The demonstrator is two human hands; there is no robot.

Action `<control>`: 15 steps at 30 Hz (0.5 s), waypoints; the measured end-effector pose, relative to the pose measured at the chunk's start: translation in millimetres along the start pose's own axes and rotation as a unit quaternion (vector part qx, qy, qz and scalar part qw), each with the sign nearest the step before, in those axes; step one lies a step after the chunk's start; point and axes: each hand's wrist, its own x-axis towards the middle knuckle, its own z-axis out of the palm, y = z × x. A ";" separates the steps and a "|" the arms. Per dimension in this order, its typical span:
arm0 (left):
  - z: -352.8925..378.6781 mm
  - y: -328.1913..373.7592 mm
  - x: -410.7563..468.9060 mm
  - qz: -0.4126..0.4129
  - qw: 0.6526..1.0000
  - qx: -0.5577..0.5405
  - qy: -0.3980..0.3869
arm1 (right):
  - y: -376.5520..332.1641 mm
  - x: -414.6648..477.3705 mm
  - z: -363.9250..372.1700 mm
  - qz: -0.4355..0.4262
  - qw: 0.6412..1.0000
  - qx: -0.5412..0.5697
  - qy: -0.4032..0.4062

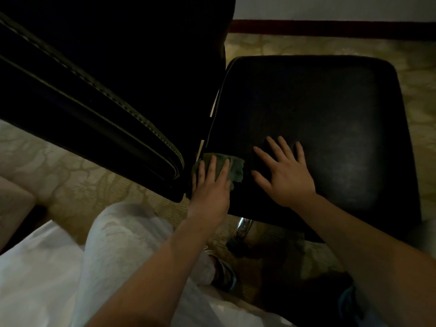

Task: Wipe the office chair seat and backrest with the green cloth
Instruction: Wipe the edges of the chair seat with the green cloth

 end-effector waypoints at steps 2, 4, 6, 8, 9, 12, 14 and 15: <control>-1.8 3.1 8.3 -0.012 1.000 -0.007 0.005 | -0.7 0.6 0.5 0.001 1.000 -0.001 -0.001; -2.6 6.1 15.6 -0.027 0.999 -0.015 0.017 | -2.2 1.3 1.2 0.005 1.000 -0.001 0.001; -3.5 10.7 21.1 -0.053 0.998 -0.034 0.025 | -3.4 1.8 1.7 0.008 1.000 -0.003 -0.001; -5.6 15.7 24.3 -0.068 0.996 -0.059 0.027 | -3.4 2.0 1.7 0.009 1.000 -0.004 -0.003; -7.5 16.2 23.9 -0.067 0.995 -0.070 0.030 | -3.3 2.1 1.4 0.008 1.000 -0.004 -0.004; -11.2 4.1 13.7 -0.002 0.997 -0.061 0.056 | -2.1 1.7 1.7 0.005 1.000 -0.005 -0.002; -9.0 -10.7 5.0 0.058 0.997 -0.011 0.047 | -1.7 1.6 1.7 0.004 1.000 -0.003 -0.003; -6.6 -17.3 2.9 0.075 0.997 -0.003 0.029 | -1.5 1.7 1.6 0.004 1.000 -0.003 -0.004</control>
